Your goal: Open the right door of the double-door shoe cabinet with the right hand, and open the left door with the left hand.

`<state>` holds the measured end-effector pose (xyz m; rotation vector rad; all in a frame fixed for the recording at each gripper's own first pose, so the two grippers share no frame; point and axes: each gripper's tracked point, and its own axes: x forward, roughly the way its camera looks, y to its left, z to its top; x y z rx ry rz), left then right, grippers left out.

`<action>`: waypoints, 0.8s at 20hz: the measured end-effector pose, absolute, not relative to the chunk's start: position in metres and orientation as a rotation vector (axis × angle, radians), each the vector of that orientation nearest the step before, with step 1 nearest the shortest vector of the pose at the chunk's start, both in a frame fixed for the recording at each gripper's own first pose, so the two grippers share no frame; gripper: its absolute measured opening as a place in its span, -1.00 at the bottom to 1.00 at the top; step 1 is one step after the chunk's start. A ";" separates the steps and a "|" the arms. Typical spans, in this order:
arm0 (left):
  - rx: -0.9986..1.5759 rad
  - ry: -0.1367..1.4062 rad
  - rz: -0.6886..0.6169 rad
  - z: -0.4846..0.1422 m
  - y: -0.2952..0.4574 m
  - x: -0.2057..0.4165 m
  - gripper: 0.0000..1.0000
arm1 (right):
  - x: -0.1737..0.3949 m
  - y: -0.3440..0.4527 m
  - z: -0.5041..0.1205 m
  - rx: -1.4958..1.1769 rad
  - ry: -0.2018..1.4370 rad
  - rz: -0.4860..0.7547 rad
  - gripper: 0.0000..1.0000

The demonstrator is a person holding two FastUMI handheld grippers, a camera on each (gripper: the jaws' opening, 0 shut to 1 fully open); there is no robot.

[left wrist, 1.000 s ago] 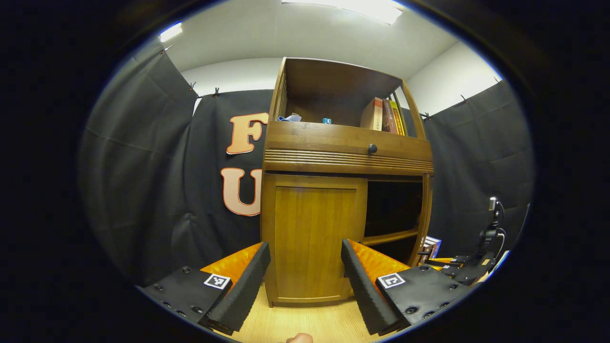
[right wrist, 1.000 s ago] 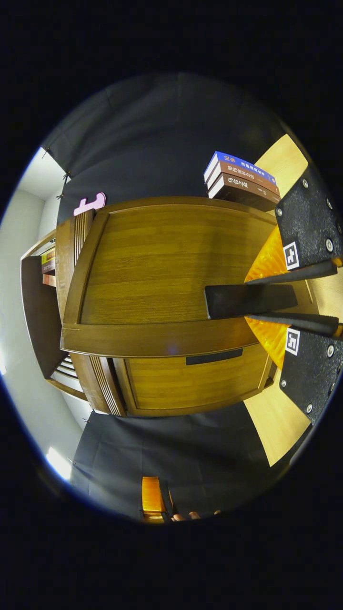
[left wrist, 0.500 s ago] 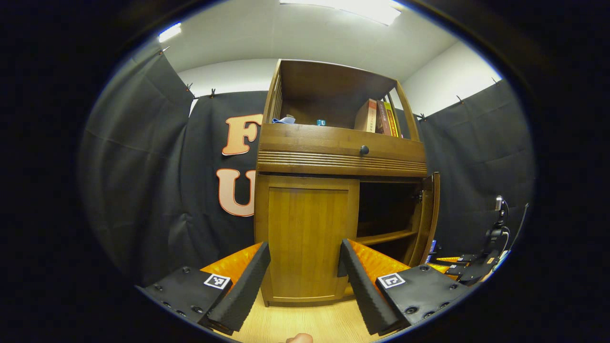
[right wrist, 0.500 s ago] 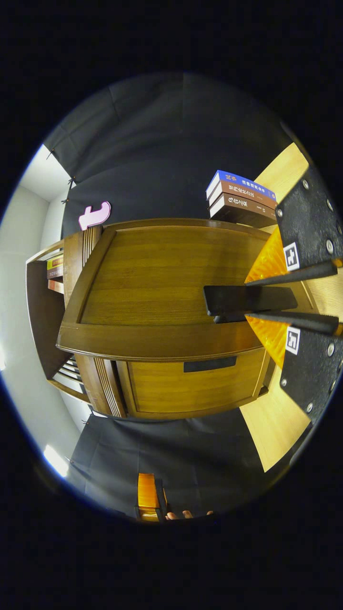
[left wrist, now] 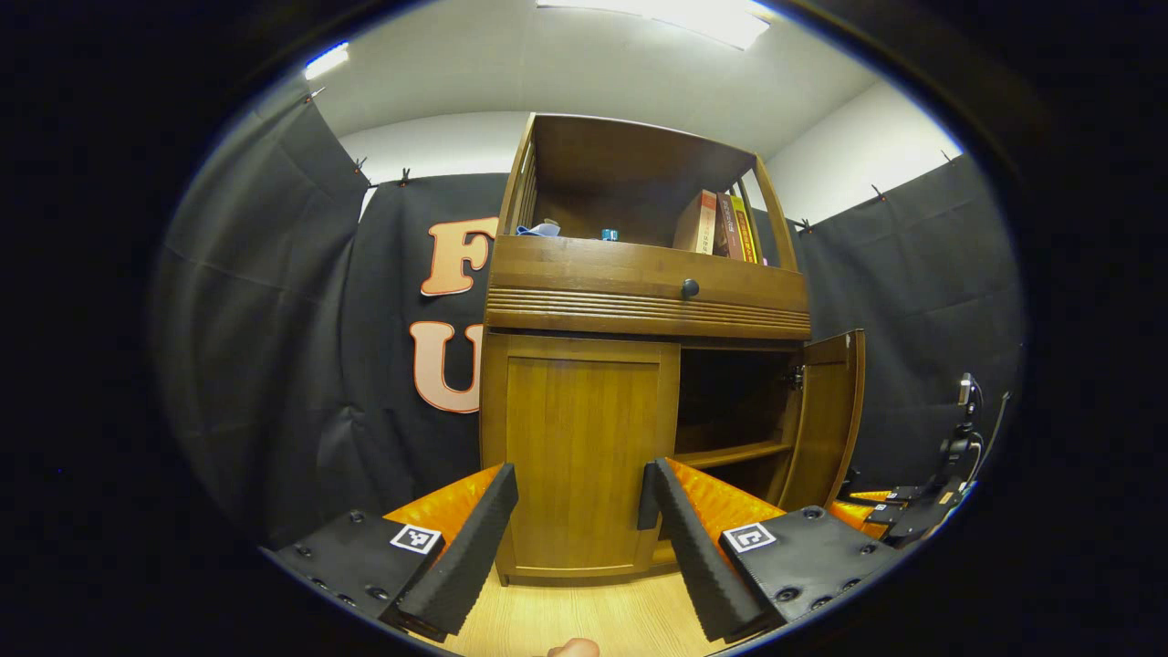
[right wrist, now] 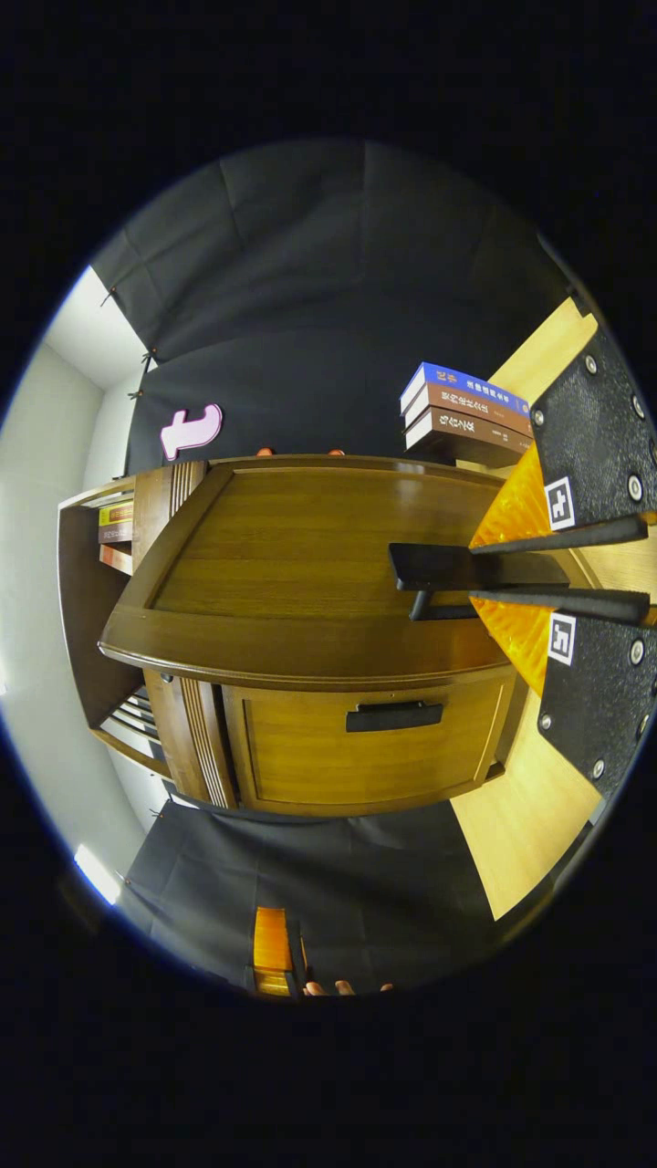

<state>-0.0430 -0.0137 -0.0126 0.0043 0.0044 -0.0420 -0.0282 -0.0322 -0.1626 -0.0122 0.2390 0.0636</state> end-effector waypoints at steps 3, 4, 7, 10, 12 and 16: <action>0.006 0.007 -0.049 -0.013 -0.017 -0.044 0.94 | -0.033 -0.041 -0.161 -0.009 0.237 0.045 -0.65; 0.009 0.005 -0.051 -0.012 -0.019 -0.044 0.94 | -0.034 -0.044 -0.160 -0.008 0.237 0.038 -0.67; 0.015 0.000 -0.042 -0.008 -0.018 -0.044 0.97 | -0.039 -0.053 -0.159 -0.014 0.238 0.015 -0.72; 0.013 -0.005 -0.050 -0.008 -0.023 -0.044 0.93 | -0.041 -0.059 -0.159 -0.029 0.241 0.006 -0.54; 0.016 -0.002 -0.048 -0.008 -0.024 -0.043 0.89 | -0.043 -0.063 -0.158 -0.031 0.242 0.010 -0.76; 0.018 0.014 -0.047 -0.014 -0.027 -0.039 0.90 | -0.048 -0.074 -0.158 -0.035 0.241 0.017 -0.77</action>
